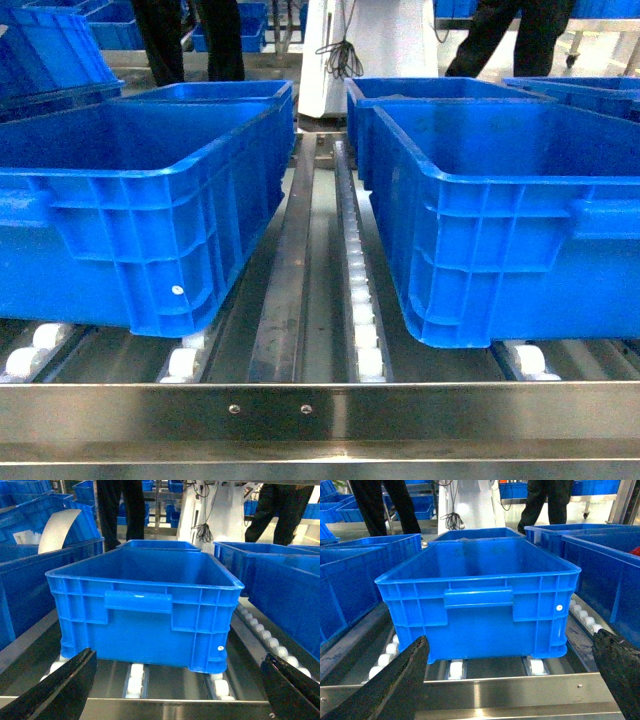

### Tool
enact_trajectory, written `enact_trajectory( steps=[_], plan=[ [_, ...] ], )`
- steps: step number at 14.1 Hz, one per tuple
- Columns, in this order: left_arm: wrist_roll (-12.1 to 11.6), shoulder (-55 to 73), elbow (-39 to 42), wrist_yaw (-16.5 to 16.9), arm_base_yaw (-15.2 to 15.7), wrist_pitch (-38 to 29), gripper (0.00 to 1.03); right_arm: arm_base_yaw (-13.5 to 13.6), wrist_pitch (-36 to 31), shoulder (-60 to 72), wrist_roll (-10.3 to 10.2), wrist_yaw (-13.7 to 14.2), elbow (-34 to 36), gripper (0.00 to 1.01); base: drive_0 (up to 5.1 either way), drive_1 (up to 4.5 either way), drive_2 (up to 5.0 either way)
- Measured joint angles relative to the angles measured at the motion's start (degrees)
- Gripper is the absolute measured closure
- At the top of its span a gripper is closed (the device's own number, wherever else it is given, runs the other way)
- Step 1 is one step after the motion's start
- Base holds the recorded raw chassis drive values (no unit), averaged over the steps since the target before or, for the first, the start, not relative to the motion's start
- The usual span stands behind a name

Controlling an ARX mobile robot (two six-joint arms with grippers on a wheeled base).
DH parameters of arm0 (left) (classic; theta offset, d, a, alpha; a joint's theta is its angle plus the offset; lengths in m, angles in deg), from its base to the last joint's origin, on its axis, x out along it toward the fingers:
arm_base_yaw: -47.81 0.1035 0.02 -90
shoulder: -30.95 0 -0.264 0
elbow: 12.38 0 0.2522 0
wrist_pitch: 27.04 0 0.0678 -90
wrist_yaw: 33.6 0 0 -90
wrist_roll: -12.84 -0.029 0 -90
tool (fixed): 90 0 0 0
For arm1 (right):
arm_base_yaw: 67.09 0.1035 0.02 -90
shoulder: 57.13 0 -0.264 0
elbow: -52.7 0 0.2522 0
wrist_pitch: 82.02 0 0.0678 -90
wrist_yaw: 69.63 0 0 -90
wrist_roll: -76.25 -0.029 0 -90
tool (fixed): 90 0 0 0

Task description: Sort blue parts and orange caps into right shelf containers

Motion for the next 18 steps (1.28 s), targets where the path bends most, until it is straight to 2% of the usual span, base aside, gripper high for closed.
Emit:
enact_trajectory(
  steps=[18],
  plan=[
    [0.0,0.0,0.0,0.0,0.0,0.0,0.05,0.0,0.0,0.0,0.0,0.0,0.0,0.03,0.0,0.0,0.0]
  ],
)
